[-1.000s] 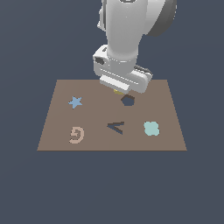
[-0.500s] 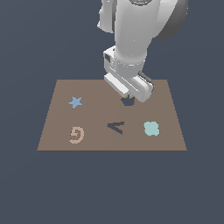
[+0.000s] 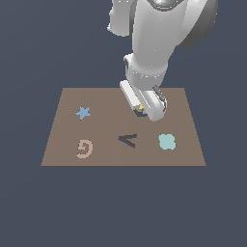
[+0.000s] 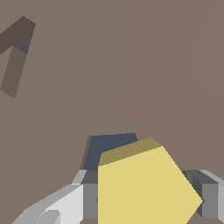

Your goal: Insert a designated object into the corresponding slot on a board.

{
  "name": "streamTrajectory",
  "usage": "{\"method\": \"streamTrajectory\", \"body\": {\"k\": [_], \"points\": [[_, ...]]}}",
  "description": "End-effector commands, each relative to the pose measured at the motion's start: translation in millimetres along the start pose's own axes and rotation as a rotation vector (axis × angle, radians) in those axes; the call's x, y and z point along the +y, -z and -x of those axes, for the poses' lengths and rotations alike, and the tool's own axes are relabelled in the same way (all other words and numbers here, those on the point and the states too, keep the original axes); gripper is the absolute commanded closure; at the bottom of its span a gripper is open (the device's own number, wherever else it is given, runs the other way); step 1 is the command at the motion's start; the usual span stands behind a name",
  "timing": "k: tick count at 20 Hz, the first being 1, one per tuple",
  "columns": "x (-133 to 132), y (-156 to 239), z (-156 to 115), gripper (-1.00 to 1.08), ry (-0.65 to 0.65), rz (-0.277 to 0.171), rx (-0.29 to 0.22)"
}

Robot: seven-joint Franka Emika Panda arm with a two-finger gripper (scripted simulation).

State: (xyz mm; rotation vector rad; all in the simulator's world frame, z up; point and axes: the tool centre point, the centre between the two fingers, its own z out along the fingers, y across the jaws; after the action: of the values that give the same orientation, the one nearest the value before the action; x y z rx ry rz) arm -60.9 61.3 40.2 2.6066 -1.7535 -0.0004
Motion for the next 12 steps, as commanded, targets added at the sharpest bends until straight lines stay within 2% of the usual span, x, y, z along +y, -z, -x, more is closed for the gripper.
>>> {"method": "streamTrajectory", "body": {"k": [1, 12], "points": [[-4.3, 0.3, -0.2, 1.08, -0.064, 0.000, 0.000], [-14.8, 0.6, -2.2, 1.08, -0.226, 0.000, 0.000]]}}
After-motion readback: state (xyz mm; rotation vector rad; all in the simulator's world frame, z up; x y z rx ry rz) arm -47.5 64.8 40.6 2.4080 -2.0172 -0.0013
